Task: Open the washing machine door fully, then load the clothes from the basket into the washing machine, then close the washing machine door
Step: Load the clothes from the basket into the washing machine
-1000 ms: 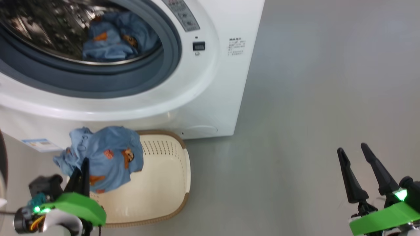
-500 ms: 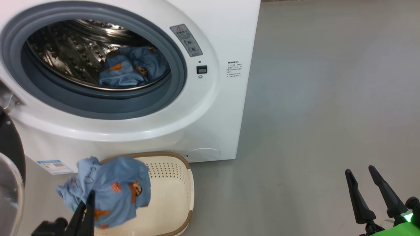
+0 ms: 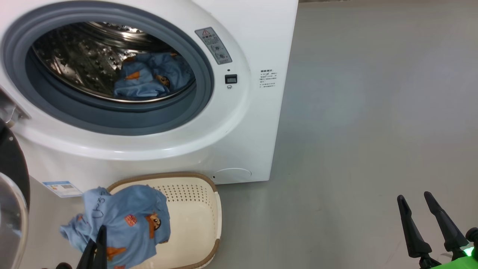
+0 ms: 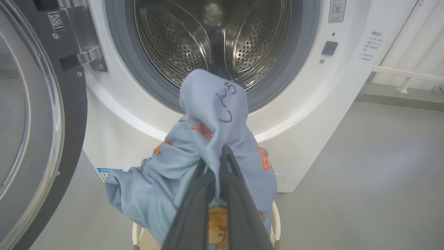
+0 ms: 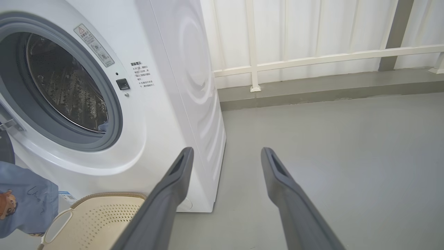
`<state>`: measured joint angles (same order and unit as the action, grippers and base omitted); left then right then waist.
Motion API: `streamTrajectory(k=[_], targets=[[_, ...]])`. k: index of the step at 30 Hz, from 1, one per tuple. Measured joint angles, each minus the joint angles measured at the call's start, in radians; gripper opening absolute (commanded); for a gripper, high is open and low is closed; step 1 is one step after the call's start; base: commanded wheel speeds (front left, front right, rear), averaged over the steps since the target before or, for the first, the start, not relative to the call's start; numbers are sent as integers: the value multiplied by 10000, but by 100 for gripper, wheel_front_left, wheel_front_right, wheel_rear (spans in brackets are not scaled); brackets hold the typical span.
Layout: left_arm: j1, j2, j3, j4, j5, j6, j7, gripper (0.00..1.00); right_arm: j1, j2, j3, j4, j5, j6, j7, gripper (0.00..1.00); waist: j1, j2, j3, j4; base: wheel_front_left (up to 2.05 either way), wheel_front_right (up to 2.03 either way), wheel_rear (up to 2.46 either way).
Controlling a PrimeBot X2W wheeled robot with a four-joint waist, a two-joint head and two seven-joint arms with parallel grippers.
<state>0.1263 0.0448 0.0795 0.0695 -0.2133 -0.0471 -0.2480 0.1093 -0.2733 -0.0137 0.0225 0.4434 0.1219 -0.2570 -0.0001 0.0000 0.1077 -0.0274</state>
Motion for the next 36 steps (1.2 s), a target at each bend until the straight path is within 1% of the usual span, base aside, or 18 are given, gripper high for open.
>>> streamTrajectory(k=[5,11,16,22,25,31,36], targets=[[-286,-2,-38,4,-221,-2,0,0,-3,54,-38,-48,0,0,0,100,0,0,187,-2,0,0,0],[-1639,-23,-48,84,-401,-29,0,0,-103,169,-50,-113,2,0,0,100,1,0,663,-27,0,0,0],[-3216,-69,167,451,-182,-165,-6,0,-532,174,-48,-155,10,0,0,100,2,0,1237,-71,0,0,0],[-5692,38,610,1298,217,-297,-75,0,-1211,151,19,-221,59,0,0,100,2,0,2046,-148,0,0,0],[-6899,182,694,1998,362,-372,-77,0,-1526,144,42,-244,79,0,0,100,3,0,2457,-218,0,0,0],[-8746,709,692,4220,815,-489,-75,0,-2051,153,123,-280,82,0,0,100,3,0,3187,-491,0,0,0],[-10228,1078,558,5751,1020,-560,-75,0,-2198,178,255,-276,111,0,0,100,3,0,3658,-845,0,0,0]])
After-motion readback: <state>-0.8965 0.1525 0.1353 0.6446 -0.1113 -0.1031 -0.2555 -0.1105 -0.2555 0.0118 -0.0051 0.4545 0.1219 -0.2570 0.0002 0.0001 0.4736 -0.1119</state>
